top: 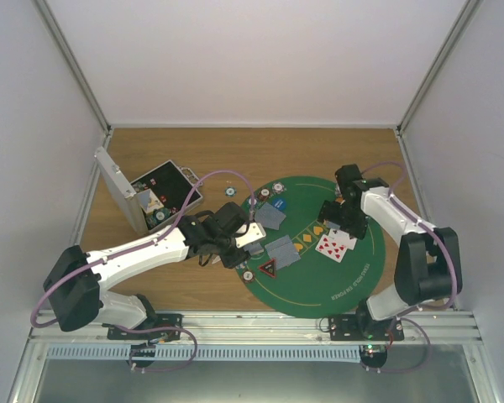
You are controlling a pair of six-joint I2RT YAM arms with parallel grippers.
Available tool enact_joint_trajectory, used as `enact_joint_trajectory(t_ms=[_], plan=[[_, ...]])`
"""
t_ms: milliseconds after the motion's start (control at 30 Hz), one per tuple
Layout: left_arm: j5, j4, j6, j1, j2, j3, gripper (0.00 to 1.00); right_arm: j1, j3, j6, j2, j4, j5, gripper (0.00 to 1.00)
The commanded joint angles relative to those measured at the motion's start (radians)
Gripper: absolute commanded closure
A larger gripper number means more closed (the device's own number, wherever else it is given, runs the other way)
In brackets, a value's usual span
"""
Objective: Distribute texas hold em gaming equipment
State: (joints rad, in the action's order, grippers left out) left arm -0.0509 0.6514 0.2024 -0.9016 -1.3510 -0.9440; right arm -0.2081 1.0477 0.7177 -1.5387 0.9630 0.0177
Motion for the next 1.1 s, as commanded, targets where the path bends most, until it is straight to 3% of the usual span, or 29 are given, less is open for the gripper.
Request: enact_joint_trajectory(t_ms=[0, 267, 600, 1067], plan=[[0.000, -0.030, 0.006, -0.005, 0.027, -0.001, 0.42, 0.064, -0.050, -0.134, 0.060, -0.205, 0.081, 0.01], [-0.001, -0.028, 0.007, -0.005, 0.026, -0.002, 0.42, 0.158, -0.069, -0.227, -0.003, -0.303, 0.098, 0.00], [0.004, -0.023, 0.007, -0.005, 0.028, -0.006, 0.42, 0.182, -0.089, -0.229, -0.062, -0.303, 0.027, 0.01], [0.001, -0.027, 0.006, -0.005, 0.029, -0.003, 0.42, 0.191, -0.166, -0.269, -0.083, -0.368, 0.090, 0.01]])
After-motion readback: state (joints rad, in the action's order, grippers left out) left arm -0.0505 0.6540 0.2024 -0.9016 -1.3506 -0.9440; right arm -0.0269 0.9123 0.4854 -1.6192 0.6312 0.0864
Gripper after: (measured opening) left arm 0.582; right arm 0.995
